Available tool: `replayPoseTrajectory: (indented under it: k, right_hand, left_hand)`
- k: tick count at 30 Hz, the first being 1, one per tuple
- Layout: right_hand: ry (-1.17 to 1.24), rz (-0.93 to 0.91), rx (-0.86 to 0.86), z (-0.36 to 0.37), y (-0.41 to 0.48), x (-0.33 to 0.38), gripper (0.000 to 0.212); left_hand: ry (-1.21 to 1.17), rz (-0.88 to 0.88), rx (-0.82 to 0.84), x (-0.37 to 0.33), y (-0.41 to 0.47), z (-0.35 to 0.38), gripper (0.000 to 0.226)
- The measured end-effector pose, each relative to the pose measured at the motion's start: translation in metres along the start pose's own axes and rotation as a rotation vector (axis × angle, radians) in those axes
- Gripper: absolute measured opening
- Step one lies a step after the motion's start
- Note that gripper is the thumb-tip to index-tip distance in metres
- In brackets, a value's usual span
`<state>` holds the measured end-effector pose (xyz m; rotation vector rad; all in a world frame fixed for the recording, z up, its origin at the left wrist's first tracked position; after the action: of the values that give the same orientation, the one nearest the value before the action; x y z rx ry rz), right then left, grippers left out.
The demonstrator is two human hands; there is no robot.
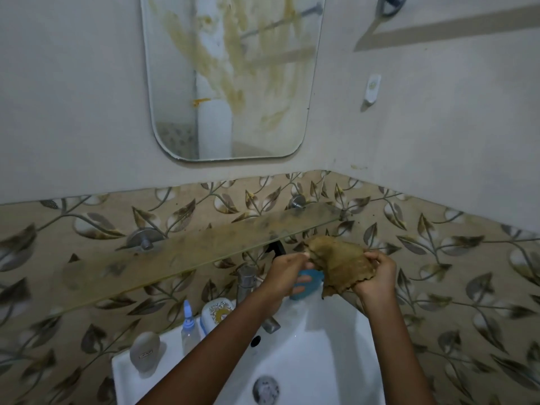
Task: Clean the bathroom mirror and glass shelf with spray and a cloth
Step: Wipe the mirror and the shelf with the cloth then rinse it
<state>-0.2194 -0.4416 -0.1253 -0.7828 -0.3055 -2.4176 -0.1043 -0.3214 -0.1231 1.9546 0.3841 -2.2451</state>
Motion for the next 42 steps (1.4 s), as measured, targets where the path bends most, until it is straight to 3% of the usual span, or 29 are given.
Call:
replayPoseTrajectory:
  k: [4,7,9,11,13,15,17,19,22,24,27,30,33,36,40,42]
  right_hand:
    - [0.018,0.032,0.071,0.030,-0.025,-0.002,0.040]
    - [-0.009,0.074,0.170,0.061,-0.039,-0.006,0.033]
    - [-0.028,0.122,0.231,0.085,-0.050,-0.011,0.008]
    - [-0.088,0.185,0.275,0.105,-0.056,-0.015,0.029]
    - [-0.103,0.318,0.345,0.132,-0.068,-0.029,0.029]
    - [-0.097,0.450,0.446,0.156,-0.076,-0.045,0.070]
    - [-0.101,0.493,0.487,0.179,-0.084,-0.053,0.076]
    - [-0.106,0.428,0.504,0.199,-0.083,-0.052,0.066]
    - [-0.159,0.144,0.438,0.218,-0.072,-0.032,0.037]
    - [-0.342,-0.055,0.408,0.232,-0.071,-0.016,0.017]
    - [-0.575,-0.254,0.335,0.249,-0.067,-0.005,0.009]
    - [-0.515,-0.207,0.238,0.259,-0.057,-0.013,0.015]
    - [-0.283,-0.103,0.176,0.265,-0.045,-0.027,0.014]
    - [-0.163,-0.118,0.111,0.266,-0.031,-0.027,0.006]
    - [-0.275,-0.227,0.039,0.274,-0.014,-0.019,0.010]
    - [-0.412,-0.333,0.029,0.290,-0.006,-0.018,0.010]
  left_hand:
    - [-0.085,-0.009,0.039,-0.021,-0.011,0.013,0.024]
    - [-0.069,0.084,-0.044,-0.050,-0.024,0.003,0.012]
    - [-0.081,0.164,-0.075,-0.075,-0.036,-0.006,0.009]
    - [-0.028,0.237,-0.100,-0.103,-0.048,-0.015,0.015]
    - [0.082,0.325,-0.109,-0.137,-0.062,-0.022,0.015]
    - [0.206,0.385,-0.095,-0.168,-0.076,-0.025,0.021]
    - [0.361,0.401,-0.071,-0.192,-0.089,-0.026,0.024]
    - [0.498,0.396,-0.087,-0.211,-0.100,-0.033,0.017]
    - [0.585,0.347,-0.160,-0.229,-0.108,-0.055,0.010]
    - [0.622,0.297,-0.221,-0.235,-0.108,-0.072,0.012]
    - [0.610,0.251,-0.286,-0.240,-0.102,-0.091,0.016]
    - [0.578,0.240,-0.334,-0.245,-0.094,-0.107,0.033]
    - [0.844,0.288,-0.488,-0.266,-0.105,-0.122,0.036]
    - [1.036,0.451,-0.727,-0.304,-0.142,-0.140,0.027]
    - [1.454,0.811,-1.092,-0.363,-0.195,-0.153,0.037]
    - [1.747,0.808,-1.145,-0.379,-0.192,-0.160,0.048]
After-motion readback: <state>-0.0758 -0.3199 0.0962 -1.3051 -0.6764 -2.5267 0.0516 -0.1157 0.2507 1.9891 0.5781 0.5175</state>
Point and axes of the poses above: each hand's wrist, its own y-axis towards the middle knuckle, its own z-axis out of the palm, x = y × z, the point moved 9 cm from there along y, towards the middle knuckle, and after that the axes turned 11 degrees about x, right-handed, at the moved point
